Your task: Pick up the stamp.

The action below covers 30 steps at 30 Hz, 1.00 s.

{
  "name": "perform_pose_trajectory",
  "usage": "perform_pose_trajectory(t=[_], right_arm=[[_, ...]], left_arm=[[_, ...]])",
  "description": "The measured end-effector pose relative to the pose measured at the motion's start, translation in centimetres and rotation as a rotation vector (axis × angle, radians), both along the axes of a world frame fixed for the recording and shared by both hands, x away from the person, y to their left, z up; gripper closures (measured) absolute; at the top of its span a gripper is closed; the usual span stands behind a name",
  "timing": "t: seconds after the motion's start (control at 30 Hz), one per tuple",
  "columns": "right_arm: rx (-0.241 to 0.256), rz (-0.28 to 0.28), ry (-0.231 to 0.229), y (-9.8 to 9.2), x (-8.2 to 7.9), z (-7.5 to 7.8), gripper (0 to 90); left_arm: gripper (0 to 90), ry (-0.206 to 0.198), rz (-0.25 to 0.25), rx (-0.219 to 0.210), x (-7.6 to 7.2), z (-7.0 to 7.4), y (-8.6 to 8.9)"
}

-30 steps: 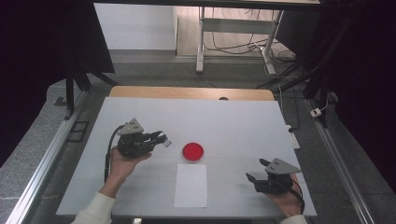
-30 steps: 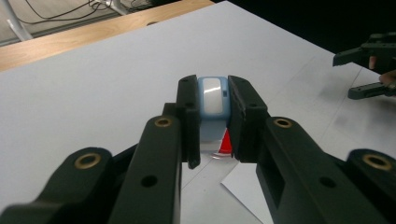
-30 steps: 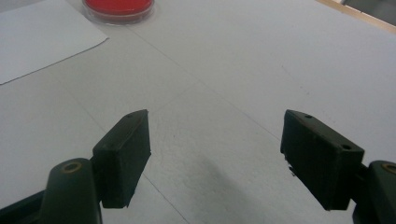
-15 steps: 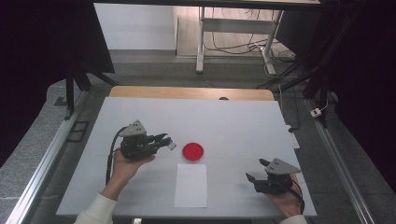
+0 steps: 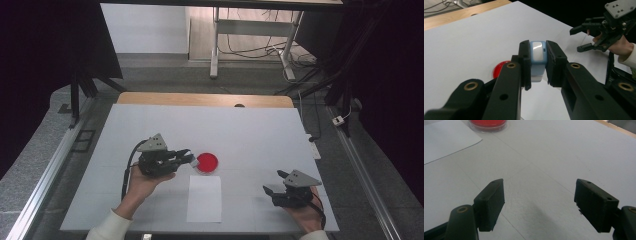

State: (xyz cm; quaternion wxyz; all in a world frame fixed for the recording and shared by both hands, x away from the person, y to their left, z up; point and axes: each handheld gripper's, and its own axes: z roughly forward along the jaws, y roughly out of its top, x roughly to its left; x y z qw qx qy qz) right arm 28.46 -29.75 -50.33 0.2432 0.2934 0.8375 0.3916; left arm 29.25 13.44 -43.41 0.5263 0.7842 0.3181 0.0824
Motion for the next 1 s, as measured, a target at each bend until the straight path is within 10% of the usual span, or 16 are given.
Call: perform_pose_trajectory(t=[1.0], right_arm=[[0.0, 0.004, -0.001, 0.2, 0.0, -0.1, 23.7]], left_arm=[[75.1, 0.038, -0.08, 0.0, -0.5, -1.2, -3.1]])
